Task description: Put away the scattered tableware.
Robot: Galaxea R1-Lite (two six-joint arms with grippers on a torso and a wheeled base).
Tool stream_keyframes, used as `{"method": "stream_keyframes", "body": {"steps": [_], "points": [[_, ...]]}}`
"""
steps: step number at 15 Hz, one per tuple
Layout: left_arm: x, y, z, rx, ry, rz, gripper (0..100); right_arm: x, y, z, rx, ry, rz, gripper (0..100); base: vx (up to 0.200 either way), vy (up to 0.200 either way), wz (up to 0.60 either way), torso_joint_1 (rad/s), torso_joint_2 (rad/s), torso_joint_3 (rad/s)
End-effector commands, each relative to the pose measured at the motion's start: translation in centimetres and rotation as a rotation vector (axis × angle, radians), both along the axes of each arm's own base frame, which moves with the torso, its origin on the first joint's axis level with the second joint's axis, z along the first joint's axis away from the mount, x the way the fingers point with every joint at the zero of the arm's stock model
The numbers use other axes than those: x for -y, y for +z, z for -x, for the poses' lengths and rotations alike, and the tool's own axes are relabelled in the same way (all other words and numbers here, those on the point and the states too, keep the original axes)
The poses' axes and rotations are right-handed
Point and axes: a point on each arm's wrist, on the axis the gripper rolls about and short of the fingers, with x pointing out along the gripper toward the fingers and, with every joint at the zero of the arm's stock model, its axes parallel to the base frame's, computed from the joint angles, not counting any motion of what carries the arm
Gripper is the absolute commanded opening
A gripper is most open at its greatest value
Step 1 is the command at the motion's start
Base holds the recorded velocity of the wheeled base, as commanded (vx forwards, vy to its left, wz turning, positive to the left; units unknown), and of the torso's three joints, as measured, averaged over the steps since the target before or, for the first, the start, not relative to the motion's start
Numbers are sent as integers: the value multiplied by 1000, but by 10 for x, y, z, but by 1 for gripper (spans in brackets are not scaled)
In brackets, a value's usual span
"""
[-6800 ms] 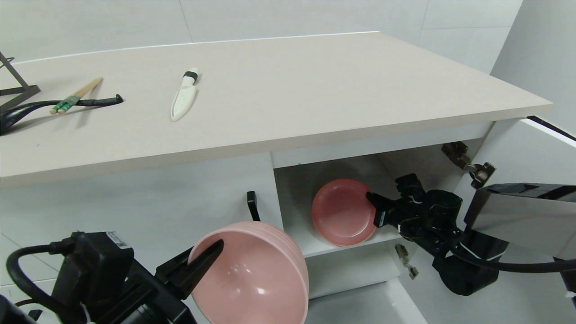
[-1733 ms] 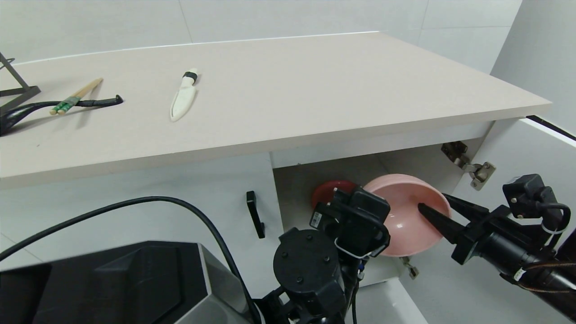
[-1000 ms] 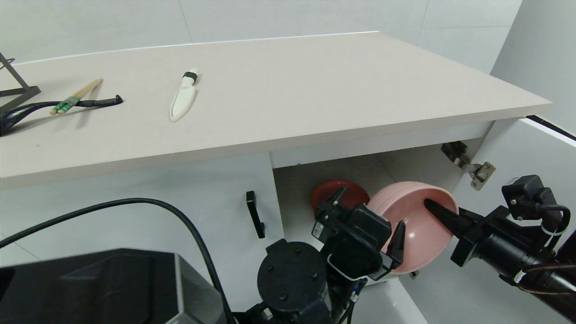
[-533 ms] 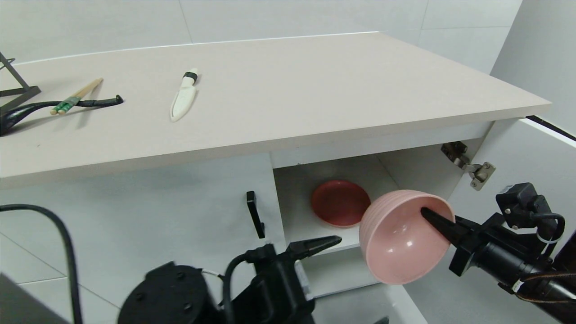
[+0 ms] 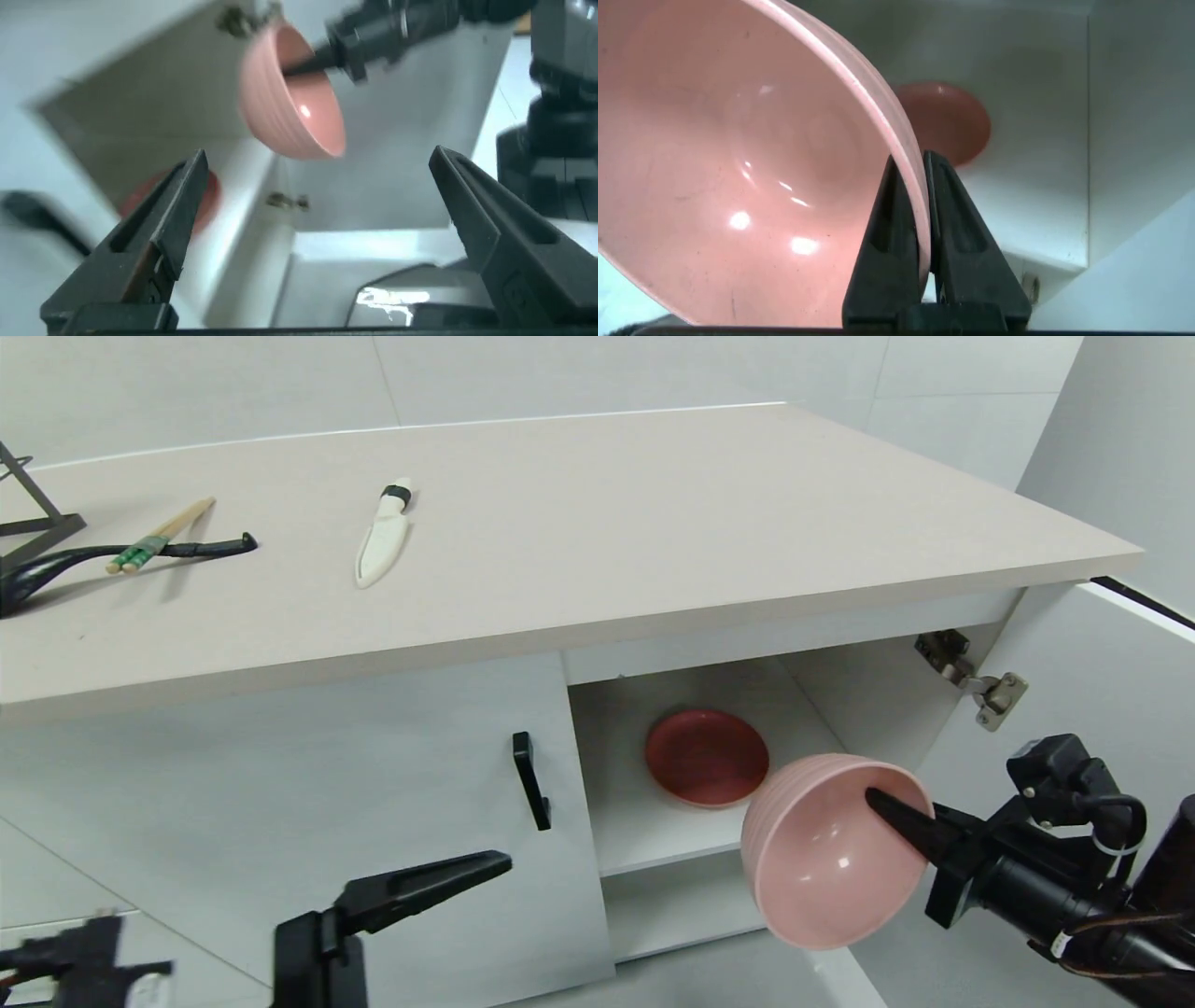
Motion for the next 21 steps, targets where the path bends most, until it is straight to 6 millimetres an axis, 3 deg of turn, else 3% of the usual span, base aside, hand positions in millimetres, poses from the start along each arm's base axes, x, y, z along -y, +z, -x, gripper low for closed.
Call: {"method": "stream_keyframes", "body": {"steps": [1, 2, 5, 8, 11, 16, 17, 21], "points": [[-58, 10, 42, 47, 105, 50, 100, -2, -12, -3, -54, 1, 25, 0, 0, 0, 0, 0, 0, 0], [-78, -2, 60, 13, 166, 18, 100, -3, -18, -5, -78, 0, 38, 0, 0, 0, 0, 0, 0, 0], [-105, -12, 90, -55, 389, -12, 100, -5, -31, -12, -130, -2, 62, 0, 0, 0, 0, 0, 0, 0], [-113, -36, 97, -100, 716, 30, 100, -11, -33, -27, -129, -11, 34, 0, 0, 0, 0, 0, 0, 0], [-119, -71, 112, -186, 905, 41, 100, -28, -30, -62, -76, -27, -33, 0, 0, 0, 0, 0, 0, 0], [-119, -71, 112, -225, 915, 87, 100, -32, -41, -114, -41, -82, -64, 0, 0, 0, 0, 0, 0, 0], [-119, -71, 110, -248, 931, 73, 100, -30, -36, -136, -33, -106, -68, 0, 0, 0, 0, 0, 0, 0], [-117, -70, 110, -249, 1018, 71, 100, -38, -24, -156, -88, -109, -39, 0, 0, 0, 0, 0, 0, 0]]}}
